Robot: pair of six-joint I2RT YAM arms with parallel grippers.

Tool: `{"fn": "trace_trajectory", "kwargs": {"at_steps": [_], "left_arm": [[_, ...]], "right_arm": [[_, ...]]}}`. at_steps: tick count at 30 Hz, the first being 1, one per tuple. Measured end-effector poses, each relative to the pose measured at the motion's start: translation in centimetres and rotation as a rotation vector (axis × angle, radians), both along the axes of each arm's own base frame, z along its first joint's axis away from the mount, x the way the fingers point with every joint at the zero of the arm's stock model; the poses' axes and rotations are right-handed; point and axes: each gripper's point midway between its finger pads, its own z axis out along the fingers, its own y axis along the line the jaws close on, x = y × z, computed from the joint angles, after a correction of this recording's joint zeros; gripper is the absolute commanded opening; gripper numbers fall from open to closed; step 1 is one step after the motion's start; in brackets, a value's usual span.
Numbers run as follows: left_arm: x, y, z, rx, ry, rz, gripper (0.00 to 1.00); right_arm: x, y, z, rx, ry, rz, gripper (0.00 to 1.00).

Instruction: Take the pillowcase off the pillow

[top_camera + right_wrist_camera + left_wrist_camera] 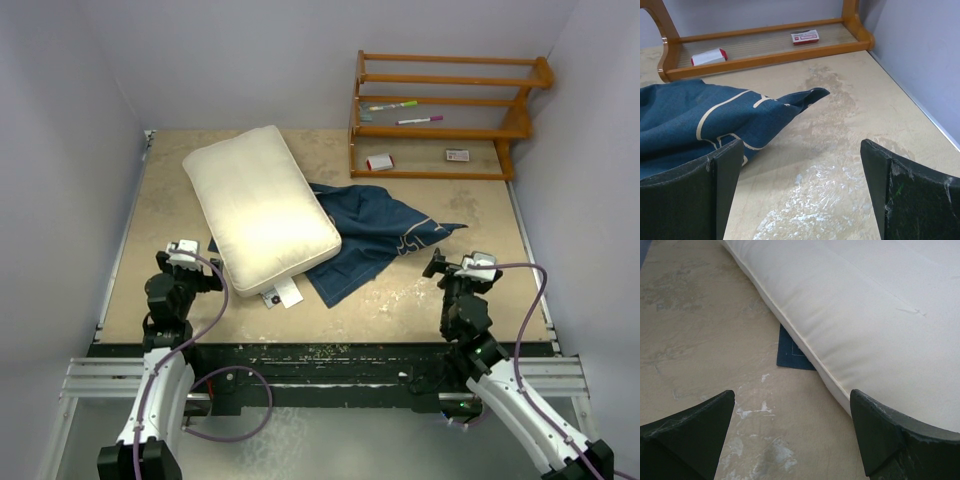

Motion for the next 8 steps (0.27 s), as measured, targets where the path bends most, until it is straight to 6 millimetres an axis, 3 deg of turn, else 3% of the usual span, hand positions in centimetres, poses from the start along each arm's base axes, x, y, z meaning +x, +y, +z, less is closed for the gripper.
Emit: {"fn": "trace_trajectory", "kwargs": {"at_steps": [8], "left_arm": [[-0.02,0.0,-0.2,-0.001,0.008,0.0,0.99]], "right_arm": [[0.0,0.0,-0.02,-0.001,0.001,0.0,1.0]]}}
